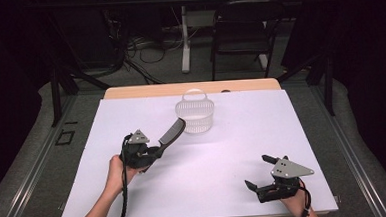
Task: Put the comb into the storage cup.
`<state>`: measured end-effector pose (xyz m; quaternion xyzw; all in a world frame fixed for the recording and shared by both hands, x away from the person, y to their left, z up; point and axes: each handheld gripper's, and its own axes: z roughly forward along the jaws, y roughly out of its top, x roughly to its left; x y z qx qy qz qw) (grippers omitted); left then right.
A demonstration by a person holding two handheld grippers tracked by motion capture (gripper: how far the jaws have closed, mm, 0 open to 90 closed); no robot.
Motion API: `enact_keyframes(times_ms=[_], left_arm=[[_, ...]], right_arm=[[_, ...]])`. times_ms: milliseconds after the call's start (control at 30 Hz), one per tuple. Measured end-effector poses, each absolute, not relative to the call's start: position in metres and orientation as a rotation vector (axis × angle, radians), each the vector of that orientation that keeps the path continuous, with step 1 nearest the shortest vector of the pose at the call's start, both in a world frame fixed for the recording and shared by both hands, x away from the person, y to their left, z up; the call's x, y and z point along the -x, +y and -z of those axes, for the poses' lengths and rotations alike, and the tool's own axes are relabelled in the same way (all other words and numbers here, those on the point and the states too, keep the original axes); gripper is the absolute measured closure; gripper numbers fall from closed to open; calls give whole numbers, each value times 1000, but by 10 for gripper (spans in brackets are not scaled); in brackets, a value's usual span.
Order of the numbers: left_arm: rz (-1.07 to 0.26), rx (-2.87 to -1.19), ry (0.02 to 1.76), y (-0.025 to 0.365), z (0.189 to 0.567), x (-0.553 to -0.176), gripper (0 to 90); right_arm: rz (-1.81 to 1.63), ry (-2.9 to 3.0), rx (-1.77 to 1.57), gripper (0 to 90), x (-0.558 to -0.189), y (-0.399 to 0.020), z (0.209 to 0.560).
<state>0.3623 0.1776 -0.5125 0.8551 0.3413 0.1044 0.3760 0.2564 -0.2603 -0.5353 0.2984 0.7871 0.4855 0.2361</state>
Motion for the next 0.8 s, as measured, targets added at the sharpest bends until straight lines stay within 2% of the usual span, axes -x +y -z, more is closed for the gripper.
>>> enact_keyframes(times_ms=[800], left_arm=[[-337, -2106, 790, 174, 494, -366, 724]], right_arm=[[-1328, 2157, -831, 3, -257, -260, 536]])
